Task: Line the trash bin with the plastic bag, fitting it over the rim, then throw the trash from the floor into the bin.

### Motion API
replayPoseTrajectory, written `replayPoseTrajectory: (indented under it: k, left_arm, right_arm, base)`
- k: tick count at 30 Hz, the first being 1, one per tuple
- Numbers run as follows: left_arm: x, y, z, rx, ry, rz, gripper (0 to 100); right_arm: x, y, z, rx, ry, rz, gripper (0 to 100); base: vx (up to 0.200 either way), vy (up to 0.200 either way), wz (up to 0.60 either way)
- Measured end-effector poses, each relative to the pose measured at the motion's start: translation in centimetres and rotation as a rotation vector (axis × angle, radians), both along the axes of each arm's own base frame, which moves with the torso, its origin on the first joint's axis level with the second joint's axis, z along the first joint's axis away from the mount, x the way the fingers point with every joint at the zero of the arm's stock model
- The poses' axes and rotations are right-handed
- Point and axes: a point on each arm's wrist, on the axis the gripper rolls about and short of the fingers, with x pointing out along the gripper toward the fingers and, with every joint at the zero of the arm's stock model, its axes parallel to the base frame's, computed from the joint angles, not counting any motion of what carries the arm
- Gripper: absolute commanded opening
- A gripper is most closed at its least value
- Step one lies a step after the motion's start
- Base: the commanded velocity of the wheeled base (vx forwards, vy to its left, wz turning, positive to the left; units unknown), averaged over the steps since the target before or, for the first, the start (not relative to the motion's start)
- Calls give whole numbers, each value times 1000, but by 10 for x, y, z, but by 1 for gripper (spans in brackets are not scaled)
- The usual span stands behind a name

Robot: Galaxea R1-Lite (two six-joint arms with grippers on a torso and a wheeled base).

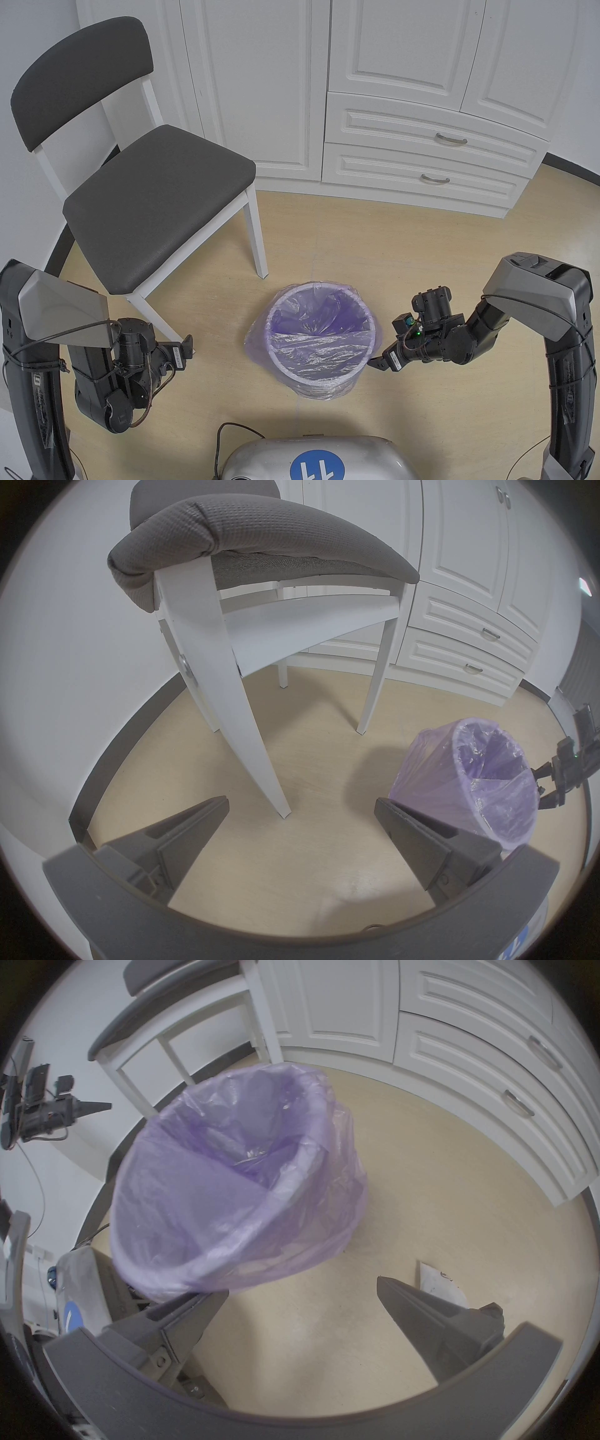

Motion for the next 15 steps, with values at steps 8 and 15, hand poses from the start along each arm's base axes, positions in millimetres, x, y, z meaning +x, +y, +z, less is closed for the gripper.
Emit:
replayPoseTrajectory:
  k: [8, 15]
  left_arm:
    - [0, 0, 0, -8, 1, 6, 100]
    - [-1, 0, -1, -14, 3, 8, 100]
  right_arm:
    - [25, 8, 5, 64, -43, -178, 100]
    - [50, 13, 20, 130, -103, -318, 100]
  base:
    - [0, 0, 0]
    - [0, 0, 0]
